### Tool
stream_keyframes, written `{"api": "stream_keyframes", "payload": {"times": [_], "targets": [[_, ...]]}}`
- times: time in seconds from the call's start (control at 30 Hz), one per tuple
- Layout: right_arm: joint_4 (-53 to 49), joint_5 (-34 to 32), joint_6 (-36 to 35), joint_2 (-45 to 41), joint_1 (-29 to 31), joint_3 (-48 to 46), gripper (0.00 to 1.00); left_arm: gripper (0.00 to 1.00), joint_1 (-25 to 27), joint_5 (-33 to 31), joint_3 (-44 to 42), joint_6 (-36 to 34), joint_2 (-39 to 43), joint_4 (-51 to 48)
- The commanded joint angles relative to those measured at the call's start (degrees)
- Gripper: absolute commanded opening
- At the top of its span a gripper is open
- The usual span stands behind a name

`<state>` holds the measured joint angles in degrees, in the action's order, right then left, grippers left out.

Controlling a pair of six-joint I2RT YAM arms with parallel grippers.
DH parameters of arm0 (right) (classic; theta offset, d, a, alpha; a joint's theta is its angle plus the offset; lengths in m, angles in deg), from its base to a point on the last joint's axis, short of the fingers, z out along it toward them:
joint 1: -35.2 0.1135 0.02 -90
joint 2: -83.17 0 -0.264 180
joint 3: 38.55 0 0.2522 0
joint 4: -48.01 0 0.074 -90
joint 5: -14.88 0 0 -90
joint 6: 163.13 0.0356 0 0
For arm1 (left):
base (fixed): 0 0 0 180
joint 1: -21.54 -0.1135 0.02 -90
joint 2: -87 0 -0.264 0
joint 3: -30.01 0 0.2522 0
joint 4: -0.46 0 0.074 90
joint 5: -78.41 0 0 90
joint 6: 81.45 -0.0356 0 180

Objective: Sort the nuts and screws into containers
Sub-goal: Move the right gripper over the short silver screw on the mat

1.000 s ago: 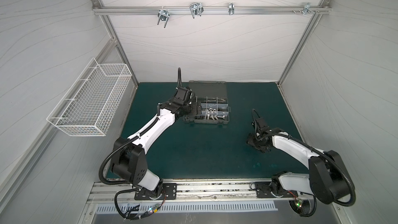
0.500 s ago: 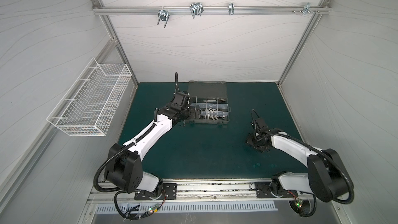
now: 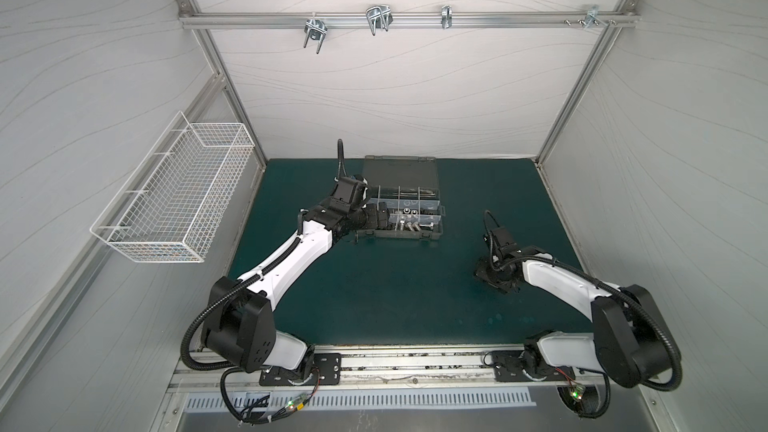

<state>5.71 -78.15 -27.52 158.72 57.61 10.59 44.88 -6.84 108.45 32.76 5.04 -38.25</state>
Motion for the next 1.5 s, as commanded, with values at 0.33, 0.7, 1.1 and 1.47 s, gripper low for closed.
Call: {"api": "stream_keyframes", "payload": {"times": [0.33, 0.7, 1.1, 1.47], "targets": [[4.67, -3.79, -0.12, 3.64, -1.34, -0.54, 0.57, 0.99, -0.13, 1.57, -0.26, 0.40, -0.84, 2.59], [5.53, -4.79, -1.30, 6.59, -2.18, 1.79, 0.56, 0.99, -0.13, 2.36, -0.34, 0.27, -1.54, 2.58], [2.98, -5.26, -2.78, 9.82, -3.49, 4.24, 0.51, 0.99, -0.13, 3.39, -0.17, 0.31, -1.80, 2.71], [-0.66, -3.39, -8.88, 16.33, -4.58, 10.30, 0.42, 0.99, -0.13, 4.15, 0.00, 0.32, -2.14, 2.95]]}}
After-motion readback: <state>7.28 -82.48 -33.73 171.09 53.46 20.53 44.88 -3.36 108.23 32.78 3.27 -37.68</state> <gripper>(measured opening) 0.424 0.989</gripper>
